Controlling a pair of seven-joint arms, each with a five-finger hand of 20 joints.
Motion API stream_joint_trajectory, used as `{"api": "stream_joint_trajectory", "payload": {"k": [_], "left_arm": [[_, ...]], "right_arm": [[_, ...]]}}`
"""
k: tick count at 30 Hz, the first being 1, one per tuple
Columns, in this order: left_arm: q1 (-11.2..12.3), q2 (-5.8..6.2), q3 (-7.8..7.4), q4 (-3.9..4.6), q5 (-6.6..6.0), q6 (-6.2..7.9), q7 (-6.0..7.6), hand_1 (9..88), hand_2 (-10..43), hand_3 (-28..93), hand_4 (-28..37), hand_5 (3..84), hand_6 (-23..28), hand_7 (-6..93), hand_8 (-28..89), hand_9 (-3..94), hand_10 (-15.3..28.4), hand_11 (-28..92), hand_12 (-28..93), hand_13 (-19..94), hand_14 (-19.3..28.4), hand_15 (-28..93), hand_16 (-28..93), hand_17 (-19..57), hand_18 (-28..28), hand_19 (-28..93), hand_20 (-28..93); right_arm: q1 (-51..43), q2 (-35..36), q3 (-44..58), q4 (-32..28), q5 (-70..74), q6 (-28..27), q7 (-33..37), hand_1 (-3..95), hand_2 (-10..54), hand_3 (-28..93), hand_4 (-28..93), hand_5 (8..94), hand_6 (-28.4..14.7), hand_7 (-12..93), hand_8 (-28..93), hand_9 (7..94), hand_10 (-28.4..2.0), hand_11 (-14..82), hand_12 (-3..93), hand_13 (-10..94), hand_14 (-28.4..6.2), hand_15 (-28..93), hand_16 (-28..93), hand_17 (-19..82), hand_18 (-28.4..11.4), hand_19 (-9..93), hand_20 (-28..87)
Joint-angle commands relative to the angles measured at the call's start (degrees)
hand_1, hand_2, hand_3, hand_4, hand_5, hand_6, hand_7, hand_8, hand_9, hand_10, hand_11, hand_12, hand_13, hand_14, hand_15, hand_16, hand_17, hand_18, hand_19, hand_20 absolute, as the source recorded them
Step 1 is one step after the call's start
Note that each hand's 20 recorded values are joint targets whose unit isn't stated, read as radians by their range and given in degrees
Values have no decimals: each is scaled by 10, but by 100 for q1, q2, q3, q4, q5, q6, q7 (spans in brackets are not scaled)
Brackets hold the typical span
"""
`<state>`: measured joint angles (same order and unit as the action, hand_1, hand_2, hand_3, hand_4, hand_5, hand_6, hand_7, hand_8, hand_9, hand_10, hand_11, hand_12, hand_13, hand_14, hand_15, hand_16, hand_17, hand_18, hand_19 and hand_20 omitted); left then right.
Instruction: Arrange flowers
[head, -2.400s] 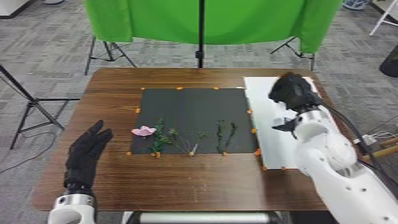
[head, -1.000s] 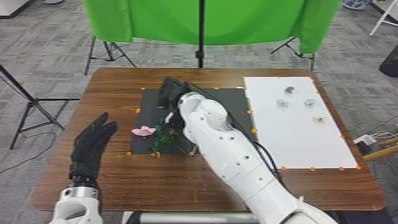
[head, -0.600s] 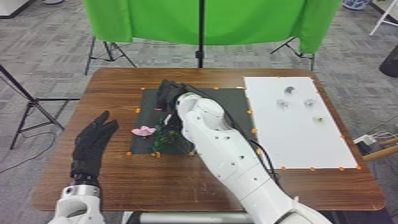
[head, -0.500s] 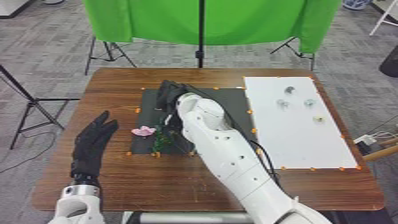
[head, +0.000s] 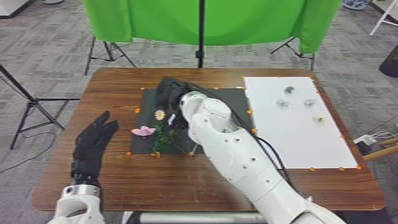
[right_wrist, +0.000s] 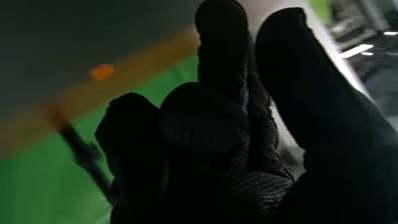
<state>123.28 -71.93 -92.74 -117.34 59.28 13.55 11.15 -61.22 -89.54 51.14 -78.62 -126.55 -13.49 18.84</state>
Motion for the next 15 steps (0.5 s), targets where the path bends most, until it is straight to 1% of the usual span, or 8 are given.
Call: {"api": "stream_joint_trajectory", "payload": {"k": [1, 3, 4, 5, 7, 9, 11, 15], "left_arm": [[226, -45, -123, -32, -20, -44, -97, 214, -75, 650, -259, 401, 38, 68, -57, 437, 118, 143, 147, 344, 142, 100, 33, 65, 124, 42, 193], [206, -50, -121, -22, -12, -45, -121, 213, -76, 651, -258, 401, 38, 68, -57, 437, 118, 143, 147, 344, 142, 100, 33, 65, 124, 42, 193], [257, -54, -143, -46, -15, -65, -123, 213, -76, 651, -259, 401, 38, 68, -57, 437, 117, 143, 147, 344, 141, 100, 33, 65, 124, 42, 193], [275, -61, -148, -54, -3, -58, -116, 213, -76, 651, -259, 401, 38, 67, -57, 437, 117, 143, 147, 344, 142, 100, 33, 64, 124, 42, 193], [308, -67, -156, -68, -10, -40, -113, 213, -75, 651, -259, 401, 38, 68, -57, 438, 117, 143, 147, 344, 142, 100, 33, 64, 125, 42, 193], [359, -87, -174, -96, 3, -24, -117, 213, -75, 651, -258, 401, 38, 68, -57, 439, 118, 144, 147, 344, 142, 100, 33, 64, 124, 42, 193], [351, -108, -164, -99, 15, -54, -119, 213, -75, 651, -259, 401, 38, 68, -57, 439, 118, 144, 147, 344, 142, 100, 33, 64, 124, 42, 193], [325, -120, -130, -98, 65, -89, -132, 214, -73, 649, -259, 401, 38, 69, -57, 438, 118, 144, 147, 344, 142, 100, 33, 64, 124, 42, 193]], "right_arm": [[-480, 2638, 1125, -2571, -78, 913, -116, 457, -95, 632, -133, 636, -3, 180, -2, 767, -142, 252, 263, 812, -57, 639, 350, 578, -135, 932, 567], [-988, 3043, 1863, -2998, -67, 809, -37, 441, -95, 646, -128, 628, -6, 175, -56, 725, -153, 228, 247, 760, -82, 620, 338, 519, -155, 923, 520], [-1318, 3218, 2219, -3200, -146, 803, 67, 435, -95, 653, -127, 620, -8, 177, -69, 697, -158, 213, 242, 725, -98, 603, 329, 467, -171, 890, 503], [-1572, 3354, 2538, -3276, -265, 795, 106, 428, -95, 659, -127, 607, -11, 178, -75, 665, -165, 198, 240, 680, -117, 579, 319, 415, -188, 855, 494], [-2022, 3557, 3018, -3302, -545, 760, 197, 415, -95, 661, -132, 594, -15, 174, -78, 636, -174, 183, 238, 648, -132, 563, 308, 379, -201, 834, 496], [-2238, 3648, 3281, -3136, -644, 522, 312, 403, -95, 659, -137, 592, -18, 170, -77, 630, -175, 178, 238, 645, -133, 562, 304, 376, -204, 834, 506], [-2481, 3710, 3499, -2993, -863, 256, 364, 389, -95, 651, -142, 588, -23, 162, -73, 629, -175, 175, 239, 651, -133, 584, 308, 394, -203, 867, 535], [-2889, 3712, 3845, -2712, -1118, -286, 289, 375, -95, 640, -143, 583, -24, 154, -70, 627, -179, 172, 240, 668, -128, 612, 314, 431, -198, 904, 544]]}}
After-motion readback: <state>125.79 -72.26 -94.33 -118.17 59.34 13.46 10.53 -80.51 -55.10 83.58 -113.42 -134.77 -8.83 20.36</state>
